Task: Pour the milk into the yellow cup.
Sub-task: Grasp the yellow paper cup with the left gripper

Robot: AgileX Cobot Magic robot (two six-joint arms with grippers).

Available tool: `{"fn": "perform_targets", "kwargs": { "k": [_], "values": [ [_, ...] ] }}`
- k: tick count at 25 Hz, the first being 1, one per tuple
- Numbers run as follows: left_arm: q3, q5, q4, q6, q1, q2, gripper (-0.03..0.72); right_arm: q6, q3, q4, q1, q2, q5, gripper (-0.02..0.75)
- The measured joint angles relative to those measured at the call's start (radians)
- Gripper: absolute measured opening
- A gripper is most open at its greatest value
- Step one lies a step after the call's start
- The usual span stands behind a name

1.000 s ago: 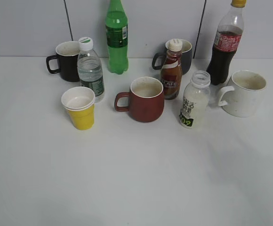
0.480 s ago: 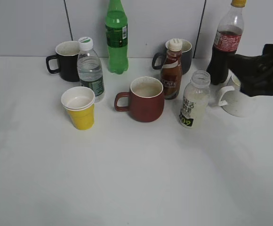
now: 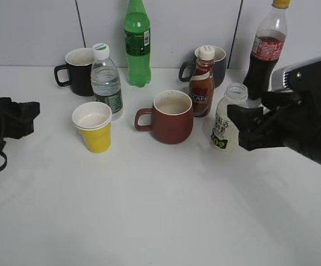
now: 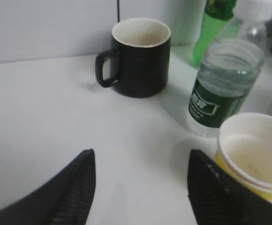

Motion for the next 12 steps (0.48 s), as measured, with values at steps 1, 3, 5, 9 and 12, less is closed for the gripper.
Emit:
{"fn": "perform_targets", "kwargs": {
  "k": [1, 3, 5, 9, 12],
  "values": [
    [0.004, -0.015, 0.005, 0.000, -0.001, 0.009, 0.474, 0.003, 0.009, -0.005, 0.000, 0.023, -0.016, 0.554],
    [0.031, -0.081, 0.024, 0.000, -0.004, 0.038, 0.474, 0.005, 0.024, -0.017, 0.000, 0.066, -0.048, 0.554],
    [0.100, -0.247, 0.056, 0.000, -0.006, 0.083, 0.474, 0.005, 0.035, -0.037, 0.000, 0.108, -0.077, 0.554],
    [0.153, -0.457, 0.120, 0.003, -0.006, 0.152, 0.474, 0.005, 0.040, -0.074, -0.012, 0.179, -0.114, 0.554],
    [0.153, -0.514, 0.135, 0.041, -0.006, 0.229, 0.474, 0.003, 0.040, -0.081, -0.023, 0.225, -0.150, 0.554]
  ]
}}
